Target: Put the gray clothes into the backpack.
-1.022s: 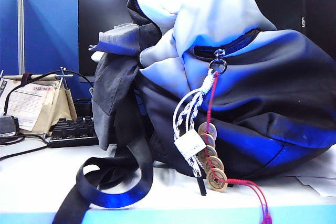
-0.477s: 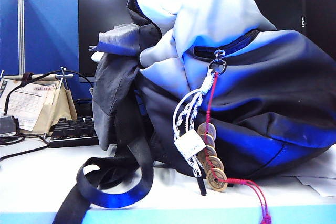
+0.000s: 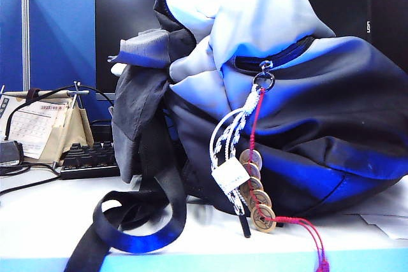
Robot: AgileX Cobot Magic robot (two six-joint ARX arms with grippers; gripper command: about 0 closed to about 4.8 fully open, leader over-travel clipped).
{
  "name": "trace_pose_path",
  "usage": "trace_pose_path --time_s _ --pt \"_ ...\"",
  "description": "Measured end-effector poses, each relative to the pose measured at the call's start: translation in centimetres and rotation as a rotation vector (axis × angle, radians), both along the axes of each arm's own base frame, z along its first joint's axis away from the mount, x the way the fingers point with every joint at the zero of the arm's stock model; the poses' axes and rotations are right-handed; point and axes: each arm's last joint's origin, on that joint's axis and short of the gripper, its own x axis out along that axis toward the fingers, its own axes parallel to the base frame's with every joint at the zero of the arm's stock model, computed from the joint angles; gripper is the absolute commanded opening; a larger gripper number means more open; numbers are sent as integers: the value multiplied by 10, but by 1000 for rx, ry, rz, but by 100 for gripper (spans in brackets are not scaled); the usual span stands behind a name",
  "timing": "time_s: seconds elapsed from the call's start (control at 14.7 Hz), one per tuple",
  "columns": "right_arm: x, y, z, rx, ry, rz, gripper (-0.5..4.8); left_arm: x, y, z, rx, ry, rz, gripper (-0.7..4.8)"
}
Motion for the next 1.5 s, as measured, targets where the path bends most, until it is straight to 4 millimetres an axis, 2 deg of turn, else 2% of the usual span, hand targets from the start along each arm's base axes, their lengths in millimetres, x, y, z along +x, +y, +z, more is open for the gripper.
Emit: trace_pose_path --time_s 0.2,0.48,1.5 --pt "0 0 0 0 0 0 63 0 2 0 141 -39 82 -5" --pt "0 0 0 0 0 0 63 1 8 -2 134 -6 274 -5" --pt "0 0 0 0 0 0 63 1 8 -2 118 -5 281 -5"
